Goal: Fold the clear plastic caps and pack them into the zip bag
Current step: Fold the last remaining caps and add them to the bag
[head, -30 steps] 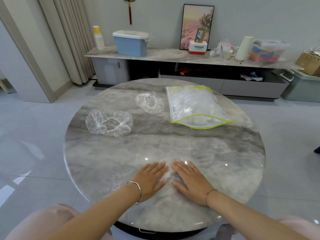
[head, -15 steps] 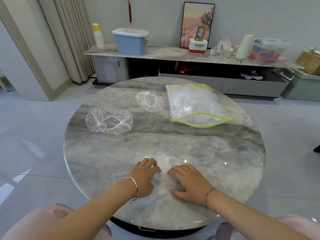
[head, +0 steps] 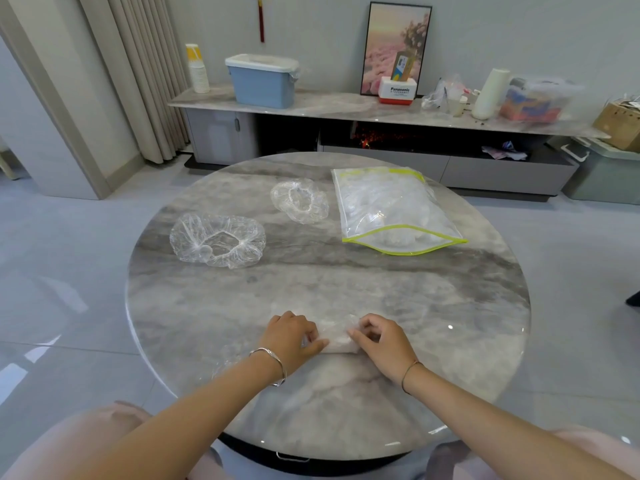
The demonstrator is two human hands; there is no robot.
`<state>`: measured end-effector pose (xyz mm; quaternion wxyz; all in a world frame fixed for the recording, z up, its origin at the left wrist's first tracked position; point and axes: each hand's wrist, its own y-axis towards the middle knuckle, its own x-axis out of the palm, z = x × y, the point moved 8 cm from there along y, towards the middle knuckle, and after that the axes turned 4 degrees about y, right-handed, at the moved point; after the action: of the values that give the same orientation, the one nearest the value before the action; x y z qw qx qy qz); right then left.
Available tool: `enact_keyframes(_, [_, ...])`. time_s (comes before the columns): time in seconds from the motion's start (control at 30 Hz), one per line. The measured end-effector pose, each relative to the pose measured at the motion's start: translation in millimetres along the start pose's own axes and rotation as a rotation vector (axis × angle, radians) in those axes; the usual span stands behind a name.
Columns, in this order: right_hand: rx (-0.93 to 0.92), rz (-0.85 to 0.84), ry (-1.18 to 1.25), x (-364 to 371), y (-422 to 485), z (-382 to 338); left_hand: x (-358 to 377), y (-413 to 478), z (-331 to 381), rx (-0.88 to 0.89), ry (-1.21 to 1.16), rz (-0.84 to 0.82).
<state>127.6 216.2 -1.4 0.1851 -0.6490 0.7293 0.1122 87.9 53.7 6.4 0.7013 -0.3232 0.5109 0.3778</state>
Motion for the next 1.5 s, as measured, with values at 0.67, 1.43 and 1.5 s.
enact_keyframes(0.67, [-0.013,0.147,-0.043,-14.8,17.1,-4.9,-5.7,-0.4,17.2,0.344,0.116,0.103])
enact_keyframes(1.43, [-0.735,-0.271,-0.878,37.8,-14.0,-36.9,1.6,-10.1,15.2,0.358,0.364,-0.003])
enact_keyframes(1.5, [-0.673,-0.298,-0.828,38.3,-11.7,-35.1,-0.6,-8.4,13.0,0.325,0.326,-0.015])
